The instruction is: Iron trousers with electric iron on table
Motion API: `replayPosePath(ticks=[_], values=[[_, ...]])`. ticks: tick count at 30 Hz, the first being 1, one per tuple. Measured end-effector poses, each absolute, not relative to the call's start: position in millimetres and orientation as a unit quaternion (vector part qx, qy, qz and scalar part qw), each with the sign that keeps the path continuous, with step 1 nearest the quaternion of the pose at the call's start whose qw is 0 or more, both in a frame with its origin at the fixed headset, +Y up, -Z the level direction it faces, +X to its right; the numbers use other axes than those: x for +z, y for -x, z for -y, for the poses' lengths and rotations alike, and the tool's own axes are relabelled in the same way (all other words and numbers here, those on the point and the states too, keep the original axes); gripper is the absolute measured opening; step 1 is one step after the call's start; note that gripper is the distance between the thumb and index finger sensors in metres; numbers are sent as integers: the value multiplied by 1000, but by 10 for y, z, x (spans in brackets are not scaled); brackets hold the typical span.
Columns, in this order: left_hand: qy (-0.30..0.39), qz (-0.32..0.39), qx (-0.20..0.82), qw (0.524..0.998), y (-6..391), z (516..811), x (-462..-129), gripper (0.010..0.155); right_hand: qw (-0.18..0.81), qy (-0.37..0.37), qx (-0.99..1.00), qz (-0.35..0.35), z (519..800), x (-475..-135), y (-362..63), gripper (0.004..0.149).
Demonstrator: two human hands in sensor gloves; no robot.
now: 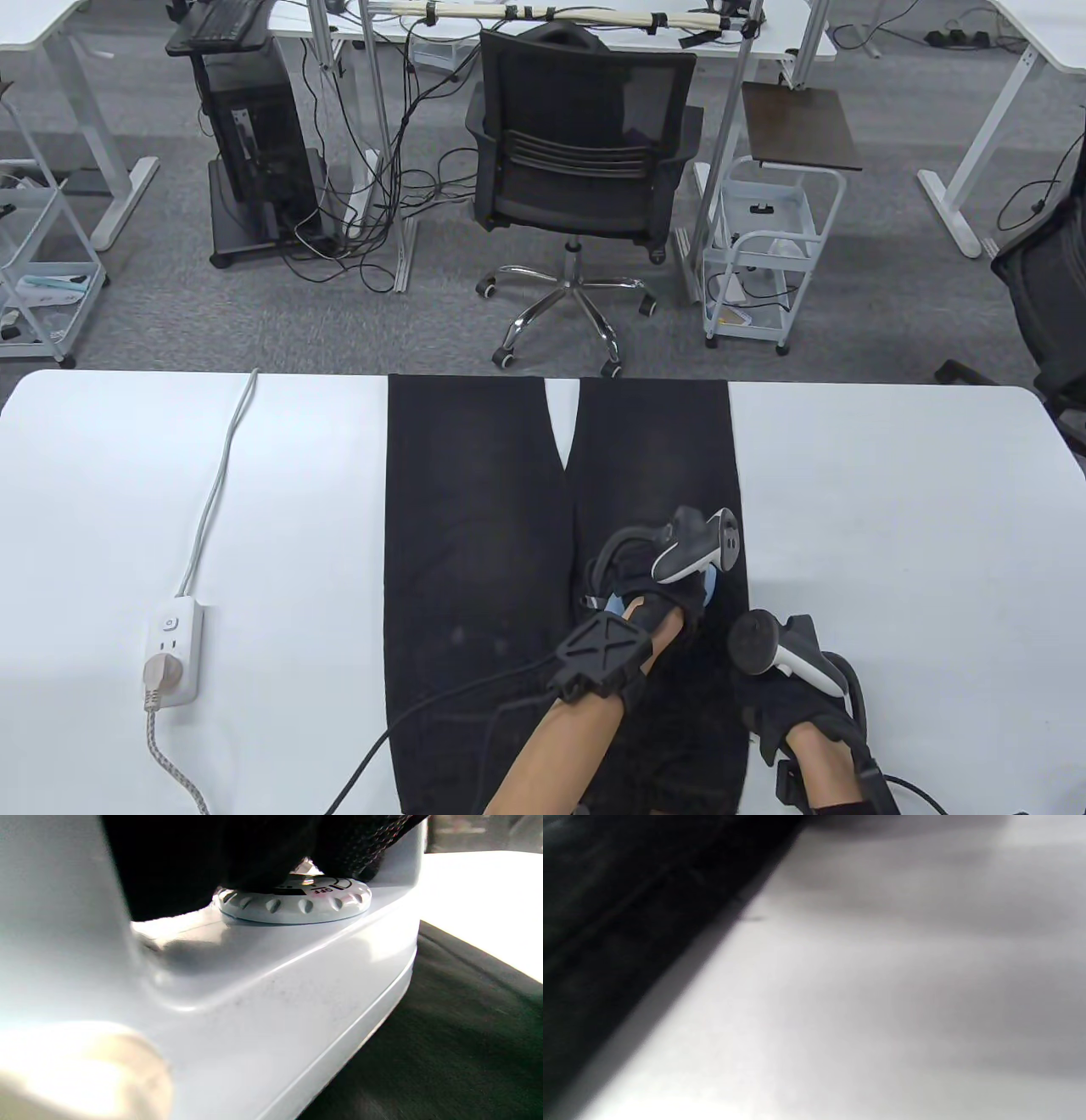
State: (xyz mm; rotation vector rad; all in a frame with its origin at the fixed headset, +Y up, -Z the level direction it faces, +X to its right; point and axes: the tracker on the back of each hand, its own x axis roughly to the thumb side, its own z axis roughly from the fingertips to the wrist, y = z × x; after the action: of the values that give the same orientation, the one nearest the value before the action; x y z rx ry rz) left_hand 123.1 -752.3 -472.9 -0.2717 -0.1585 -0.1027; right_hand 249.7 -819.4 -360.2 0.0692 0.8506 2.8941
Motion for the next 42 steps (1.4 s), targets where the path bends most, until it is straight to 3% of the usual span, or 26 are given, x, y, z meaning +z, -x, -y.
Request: replayPosePath(ticks=[8,14,28,35,42], values=[[138,17,-34,990,-1124,7541,-5015,42,66,-26,956,-284,8194,-3601,-2501,67],[159,15,-19,987,-1088,7559,-4985,41,68,-27,956,-286,8195,-3604,-2504,67],[191,97,-32,976,-1144,7588,-4098,41,73,-27,955,-285,8197,-3606,-2510,66],[150,128,-37,980,-1115,7601,-3609,41,78,-29,955,-285,8198,-3610,-2518,67],[114,162,-6,980,-925,7473,-3449,42,81,-31,955,-283,8200,-3610,-2527,67]])
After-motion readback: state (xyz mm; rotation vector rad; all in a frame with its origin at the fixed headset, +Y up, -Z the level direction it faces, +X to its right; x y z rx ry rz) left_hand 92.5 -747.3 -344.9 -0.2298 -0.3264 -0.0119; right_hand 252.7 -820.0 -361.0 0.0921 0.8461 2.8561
